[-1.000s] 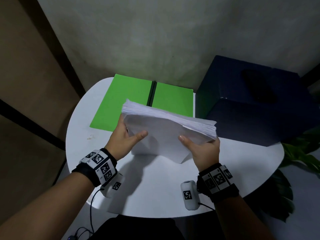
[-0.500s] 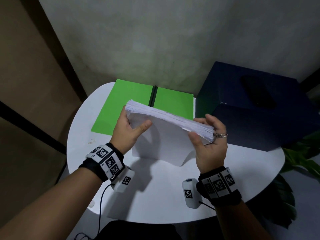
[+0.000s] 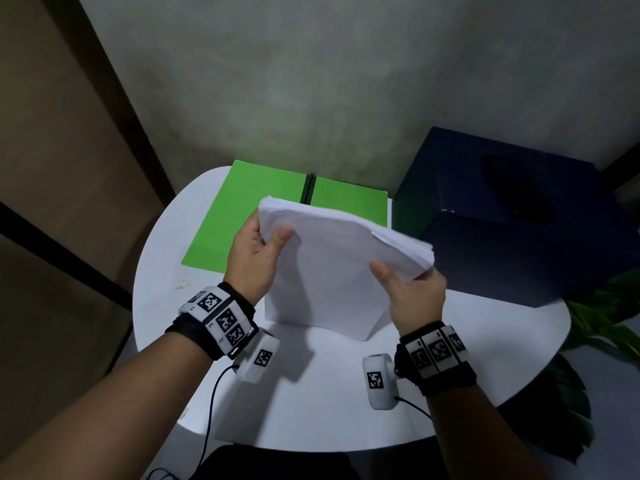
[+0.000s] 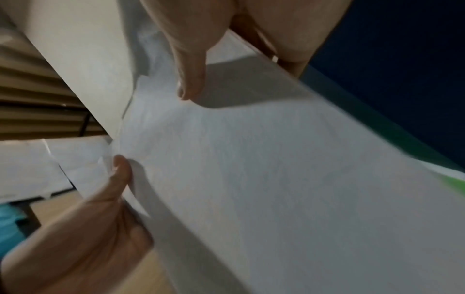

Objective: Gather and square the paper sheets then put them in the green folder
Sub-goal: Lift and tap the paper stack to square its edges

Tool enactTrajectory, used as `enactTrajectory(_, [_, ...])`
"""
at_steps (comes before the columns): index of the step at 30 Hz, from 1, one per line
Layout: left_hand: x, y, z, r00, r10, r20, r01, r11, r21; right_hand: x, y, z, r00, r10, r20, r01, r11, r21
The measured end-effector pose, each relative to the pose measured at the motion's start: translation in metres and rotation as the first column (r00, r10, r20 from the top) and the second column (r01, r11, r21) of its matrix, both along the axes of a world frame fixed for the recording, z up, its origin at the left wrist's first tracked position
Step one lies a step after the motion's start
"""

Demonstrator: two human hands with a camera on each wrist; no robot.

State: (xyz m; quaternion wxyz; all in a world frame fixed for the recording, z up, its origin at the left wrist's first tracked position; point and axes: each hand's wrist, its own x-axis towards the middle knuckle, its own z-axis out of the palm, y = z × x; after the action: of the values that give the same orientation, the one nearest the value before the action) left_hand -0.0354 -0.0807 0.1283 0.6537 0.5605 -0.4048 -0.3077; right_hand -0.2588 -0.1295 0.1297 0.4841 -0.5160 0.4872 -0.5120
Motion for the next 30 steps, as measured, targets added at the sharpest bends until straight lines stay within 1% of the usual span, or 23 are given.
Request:
enactTrajectory(3, [0.006, 0.005, -0.006, 1.000, 0.017, -0.001, -0.017, 1.000, -0.013, -0.005, 0.000, -0.002, 0.999, 0.040, -0.021, -0.041, 0.998, -0.039])
enactTrajectory(6, [0.007, 0.011, -0.028, 0.998, -0.060, 0.000, 0.060, 0.994, 0.095, -0.007, 0.008, -0.018, 0.995, 0.081, -0.056, -0.079, 0.996, 0.037])
enactTrajectory(8, [0.004, 0.015, -0.036, 0.993, -0.117, 0.005, 0.115, 0.984, 0.139, -0.006, 0.013, -0.025, 0.996, 0.071, -0.054, -0.067, 0.994, 0.084])
enactTrajectory(10, [0.004, 0.016, -0.038, 0.994, -0.109, -0.002, 0.108, 0.984, 0.142, -0.005, 0.015, -0.027, 0.998, 0.050, -0.044, -0.046, 0.995, 0.087])
enactTrajectory(12, [0.005, 0.016, -0.038, 0.996, -0.087, -0.020, 0.089, 0.986, 0.144, -0.004, 0.016, -0.030, 0.997, 0.058, -0.052, -0.053, 0.995, 0.084])
enactTrajectory(15, [0.002, 0.018, -0.038, 0.985, -0.168, -0.035, 0.171, 0.971, 0.167, -0.002, 0.021, -0.030, 0.997, 0.053, -0.059, -0.045, 0.991, 0.125])
enactTrajectory(17, [0.001, 0.018, -0.028, 0.985, -0.172, 0.031, 0.161, 0.961, 0.226, -0.003, 0.020, -0.023, 0.996, 0.062, -0.059, -0.054, 0.991, 0.125])
enactTrajectory(18, [0.002, 0.018, -0.022, 0.988, -0.127, 0.088, 0.102, 0.965, 0.243, -0.005, 0.016, -0.018, 0.995, 0.067, -0.070, -0.059, 0.992, 0.113])
enactTrajectory(19, [0.005, 0.018, -0.014, 0.979, -0.051, 0.196, 0.007, 0.975, 0.220, -0.007, 0.013, -0.011, 0.992, 0.074, -0.101, -0.066, 0.994, 0.087])
enactTrajectory(20, [0.007, 0.017, -0.004, 0.939, 0.051, 0.341, -0.106, 0.983, 0.147, -0.010, 0.008, -0.004, 0.984, 0.084, -0.158, -0.078, 0.996, 0.047])
enactTrajectory(21, [0.008, 0.017, 0.010, 0.866, 0.123, 0.485, -0.165, 0.985, 0.046, -0.010, 0.004, 0.004, 0.964, 0.101, -0.245, -0.104, 0.995, -0.001])
enactTrajectory(22, [0.006, 0.016, 0.027, 0.777, 0.150, 0.611, -0.161, 0.986, -0.037, -0.009, 0.001, 0.011, 0.926, 0.117, -0.358, -0.150, 0.986, -0.067])
enactTrajectory(23, [0.004, 0.014, 0.044, 0.683, 0.133, 0.718, -0.124, 0.990, -0.065, -0.006, 0.000, 0.018, 0.867, 0.119, -0.484, -0.215, 0.966, -0.147])
enactTrajectory(24, [0.002, 0.011, 0.058, 0.595, 0.076, 0.800, -0.074, 0.996, -0.039, -0.003, 0.000, 0.025, 0.798, 0.099, -0.594, -0.287, 0.930, -0.230])
enactTrajectory(25, [-0.001, 0.009, 0.067, 0.527, -0.005, 0.850, -0.012, 1.000, 0.014, 0.001, 0.000, 0.031, 0.739, 0.064, -0.671, -0.343, 0.893, -0.292])
enactTrajectory(26, [-0.001, 0.006, 0.070, 0.500, -0.092, 0.861, 0.071, 0.995, 0.066, 0.004, -0.001, 0.035, 0.702, 0.031, -0.711, -0.377, 0.864, -0.334])
enactTrajectory(27, [-0.002, 0.005, 0.070, 0.508, -0.178, 0.843, 0.165, 0.980, 0.107, 0.006, 0.000, 0.040, 0.681, 0.028, -0.731, -0.393, 0.857, -0.334])
enactTrajectory(28, [-0.001, 0.006, 0.069, 0.552, -0.237, 0.799, 0.239, 0.963, 0.120, 0.005, -0.001, 0.039, 0.678, 0.047, -0.734, -0.393, 0.867, -0.306])
enactTrajectory(29, [0.002, 0.008, 0.064, 0.608, -0.262, 0.749, 0.267, 0.956, 0.118, 0.001, -0.003, 0.035, 0.668, 0.079, -0.740, -0.390, 0.884, -0.258])
enactTrajectory(30, [0.007, 0.010, 0.060, 0.661, -0.260, 0.704, 0.261, 0.959, 0.109, -0.007, -0.005, 0.027, 0.626, 0.109, -0.772, -0.388, 0.903, -0.187])
